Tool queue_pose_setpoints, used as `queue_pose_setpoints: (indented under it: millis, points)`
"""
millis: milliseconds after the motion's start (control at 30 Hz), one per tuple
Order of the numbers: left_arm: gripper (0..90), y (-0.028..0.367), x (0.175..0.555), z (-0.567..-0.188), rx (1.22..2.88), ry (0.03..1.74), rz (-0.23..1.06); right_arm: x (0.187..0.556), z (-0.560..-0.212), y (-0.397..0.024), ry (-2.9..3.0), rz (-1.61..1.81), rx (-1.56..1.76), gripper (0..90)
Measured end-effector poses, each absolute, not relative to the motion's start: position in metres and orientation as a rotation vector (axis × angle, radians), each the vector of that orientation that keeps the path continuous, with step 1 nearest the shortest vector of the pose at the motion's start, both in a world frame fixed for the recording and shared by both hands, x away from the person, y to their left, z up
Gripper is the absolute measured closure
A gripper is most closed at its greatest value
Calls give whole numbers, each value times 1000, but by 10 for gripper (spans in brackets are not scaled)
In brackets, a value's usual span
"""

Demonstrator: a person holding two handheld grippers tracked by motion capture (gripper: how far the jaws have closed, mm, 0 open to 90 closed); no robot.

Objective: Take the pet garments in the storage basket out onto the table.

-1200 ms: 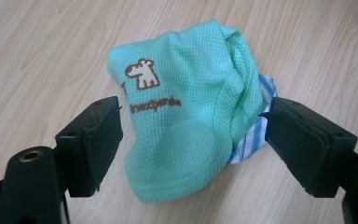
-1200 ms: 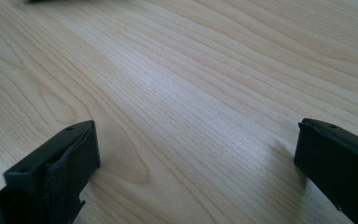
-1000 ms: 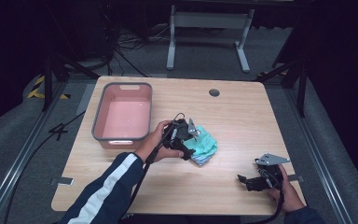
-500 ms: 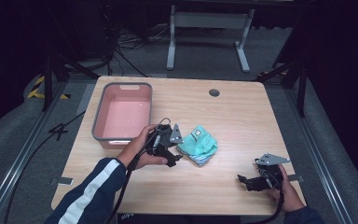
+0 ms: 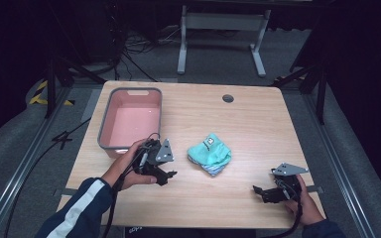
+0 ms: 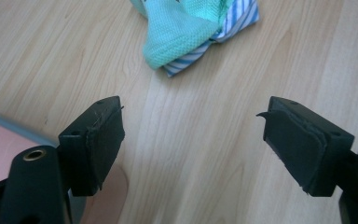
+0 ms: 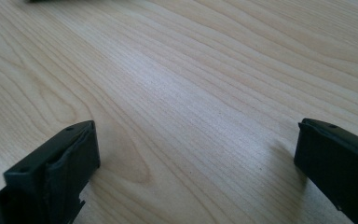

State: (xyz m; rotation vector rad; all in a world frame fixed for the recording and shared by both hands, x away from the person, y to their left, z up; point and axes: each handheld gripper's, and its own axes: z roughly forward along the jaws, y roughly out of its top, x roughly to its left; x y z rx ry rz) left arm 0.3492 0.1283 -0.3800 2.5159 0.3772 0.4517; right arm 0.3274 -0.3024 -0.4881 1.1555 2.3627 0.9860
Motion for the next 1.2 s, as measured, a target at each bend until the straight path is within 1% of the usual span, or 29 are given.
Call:
queue_pose_setpoints:
  millis: [67, 367, 700, 833, 933, 1067, 1200]
  points:
    - [218, 134, 345, -380, 2515, 374, 446, 327, -488, -302, 2363, 986, 1155, 2]
    - [211, 163, 325, -389, 2537, 377, 443, 327, -488, -302, 2362, 986, 1156, 2]
    - [203, 192, 319, -413, 2538, 451, 443, 327, -488, -302, 2362, 986, 1156, 2]
    - [182, 206, 319, -426, 2545, 513, 452, 327, -488, -302, 2362, 986, 1156, 2]
    - [187, 219, 322, -438, 2563, 563, 462, 327, -488, -302, 2362, 986, 1156, 2]
    - [181, 237, 323, -450, 2531, 601, 439, 327, -488, -302, 2362, 987, 1156, 2]
    - [180, 256, 324, -458, 2486, 645, 380, 327, -488, -302, 2362, 987, 1156, 2]
